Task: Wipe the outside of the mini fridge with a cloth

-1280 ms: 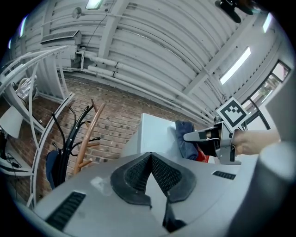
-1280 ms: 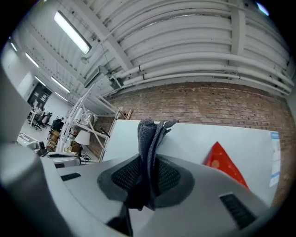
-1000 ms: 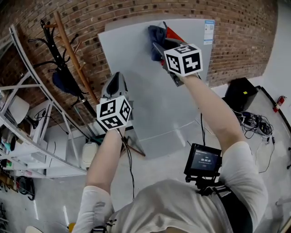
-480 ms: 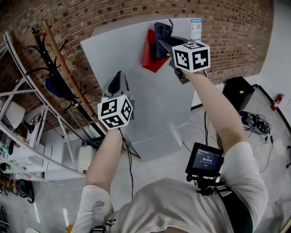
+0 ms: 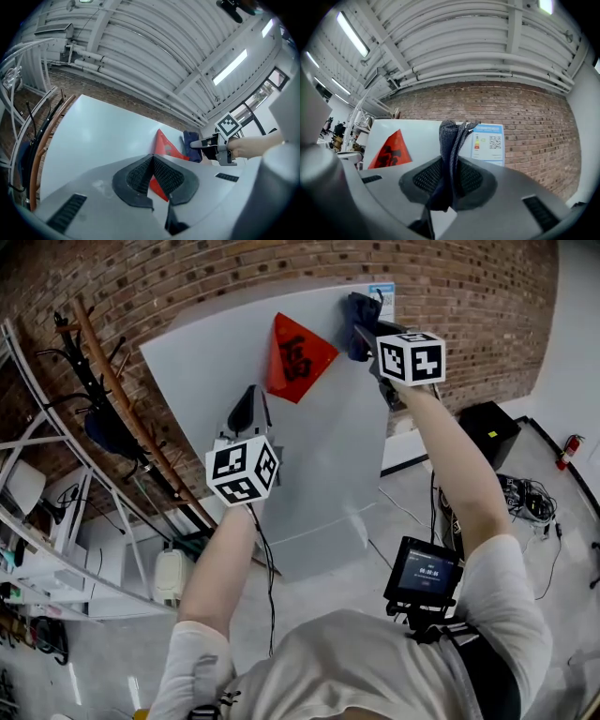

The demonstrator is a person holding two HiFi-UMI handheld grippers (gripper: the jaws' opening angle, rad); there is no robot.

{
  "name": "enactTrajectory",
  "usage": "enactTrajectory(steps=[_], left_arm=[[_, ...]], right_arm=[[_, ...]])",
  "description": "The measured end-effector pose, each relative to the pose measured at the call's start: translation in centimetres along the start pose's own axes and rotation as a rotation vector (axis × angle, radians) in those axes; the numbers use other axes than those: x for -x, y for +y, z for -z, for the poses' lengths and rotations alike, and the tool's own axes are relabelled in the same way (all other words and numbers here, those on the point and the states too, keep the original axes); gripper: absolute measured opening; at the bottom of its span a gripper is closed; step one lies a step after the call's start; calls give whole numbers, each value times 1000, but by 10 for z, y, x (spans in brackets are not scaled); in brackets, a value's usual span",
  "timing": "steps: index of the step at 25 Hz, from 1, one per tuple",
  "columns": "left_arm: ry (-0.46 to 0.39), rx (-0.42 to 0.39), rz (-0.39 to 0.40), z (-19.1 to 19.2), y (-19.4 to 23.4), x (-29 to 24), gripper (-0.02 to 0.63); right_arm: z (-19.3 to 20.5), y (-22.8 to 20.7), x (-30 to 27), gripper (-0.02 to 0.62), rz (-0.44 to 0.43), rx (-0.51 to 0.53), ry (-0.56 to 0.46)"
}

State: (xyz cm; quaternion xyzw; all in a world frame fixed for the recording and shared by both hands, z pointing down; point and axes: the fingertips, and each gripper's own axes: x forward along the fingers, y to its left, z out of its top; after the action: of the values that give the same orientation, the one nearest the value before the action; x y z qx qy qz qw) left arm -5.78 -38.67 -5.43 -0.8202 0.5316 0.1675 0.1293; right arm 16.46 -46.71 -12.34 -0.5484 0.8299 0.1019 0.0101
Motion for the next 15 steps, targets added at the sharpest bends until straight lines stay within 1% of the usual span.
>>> enactTrajectory(steps=[8, 11, 15], left_arm=[[3, 3, 25, 9, -32, -20, 0], [9, 5, 25, 13, -35, -23, 0], [7, 10, 26, 12, -33, -23, 0]], right_arm=[[24, -78, 13, 80, 107, -56, 27], [29, -87, 13, 80, 115, -65, 29], [30, -81, 14, 80, 118, -60, 33]])
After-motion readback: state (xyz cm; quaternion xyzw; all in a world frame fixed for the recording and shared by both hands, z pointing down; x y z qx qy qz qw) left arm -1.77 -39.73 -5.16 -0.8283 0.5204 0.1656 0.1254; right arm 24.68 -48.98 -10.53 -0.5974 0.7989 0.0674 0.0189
